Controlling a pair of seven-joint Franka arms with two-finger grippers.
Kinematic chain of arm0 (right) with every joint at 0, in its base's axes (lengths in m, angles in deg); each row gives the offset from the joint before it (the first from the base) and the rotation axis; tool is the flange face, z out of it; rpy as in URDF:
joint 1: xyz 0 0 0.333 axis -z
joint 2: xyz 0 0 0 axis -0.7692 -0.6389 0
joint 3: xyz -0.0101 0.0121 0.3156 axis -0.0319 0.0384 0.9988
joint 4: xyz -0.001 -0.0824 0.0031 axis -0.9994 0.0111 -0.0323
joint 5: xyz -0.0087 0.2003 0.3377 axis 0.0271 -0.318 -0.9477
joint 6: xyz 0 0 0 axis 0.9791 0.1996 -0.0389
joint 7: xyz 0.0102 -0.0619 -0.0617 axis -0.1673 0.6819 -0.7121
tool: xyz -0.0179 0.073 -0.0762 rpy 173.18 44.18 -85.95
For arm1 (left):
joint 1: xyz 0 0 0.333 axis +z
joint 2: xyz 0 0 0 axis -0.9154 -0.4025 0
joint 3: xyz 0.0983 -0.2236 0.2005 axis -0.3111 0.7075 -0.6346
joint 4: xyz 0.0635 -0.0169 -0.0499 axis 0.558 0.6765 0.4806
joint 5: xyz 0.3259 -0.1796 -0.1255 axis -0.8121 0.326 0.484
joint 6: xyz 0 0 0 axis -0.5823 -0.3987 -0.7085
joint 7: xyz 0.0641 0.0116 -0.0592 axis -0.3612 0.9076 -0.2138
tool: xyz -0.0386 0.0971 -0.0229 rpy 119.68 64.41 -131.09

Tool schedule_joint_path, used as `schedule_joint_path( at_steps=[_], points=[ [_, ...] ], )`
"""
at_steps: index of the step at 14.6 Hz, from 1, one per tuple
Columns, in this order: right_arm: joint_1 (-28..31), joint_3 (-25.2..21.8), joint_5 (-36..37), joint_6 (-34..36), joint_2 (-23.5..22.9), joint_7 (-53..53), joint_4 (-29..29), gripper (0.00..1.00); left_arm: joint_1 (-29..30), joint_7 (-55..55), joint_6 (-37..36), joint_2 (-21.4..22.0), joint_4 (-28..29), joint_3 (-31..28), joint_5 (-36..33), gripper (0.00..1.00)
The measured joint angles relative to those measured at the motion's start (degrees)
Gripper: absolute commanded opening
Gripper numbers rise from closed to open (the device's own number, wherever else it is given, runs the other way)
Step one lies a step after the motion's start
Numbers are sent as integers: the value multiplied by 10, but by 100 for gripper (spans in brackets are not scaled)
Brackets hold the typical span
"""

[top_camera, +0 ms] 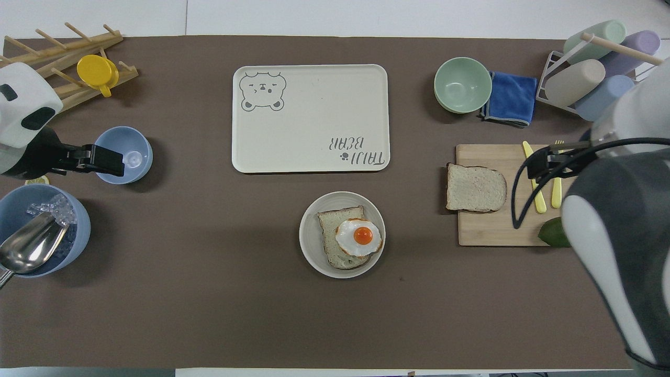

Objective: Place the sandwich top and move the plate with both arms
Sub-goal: 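Reach the right gripper to the bread slice on the cutting board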

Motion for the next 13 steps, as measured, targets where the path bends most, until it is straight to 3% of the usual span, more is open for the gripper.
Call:
schedule_joint_path(
  at_steps=[5,9,13],
  points=[
    [-16,94,106,-68,-108,149,-28,100,0,0,0,0,0,0,0,100],
    [-35,100,166,-118,-200,225,-30,100,0,0,0,0,0,0,0,100],
    [-43,101,177,-138,-228,240,-41,100,0,0,0,0,0,0,0,100]
  ],
)
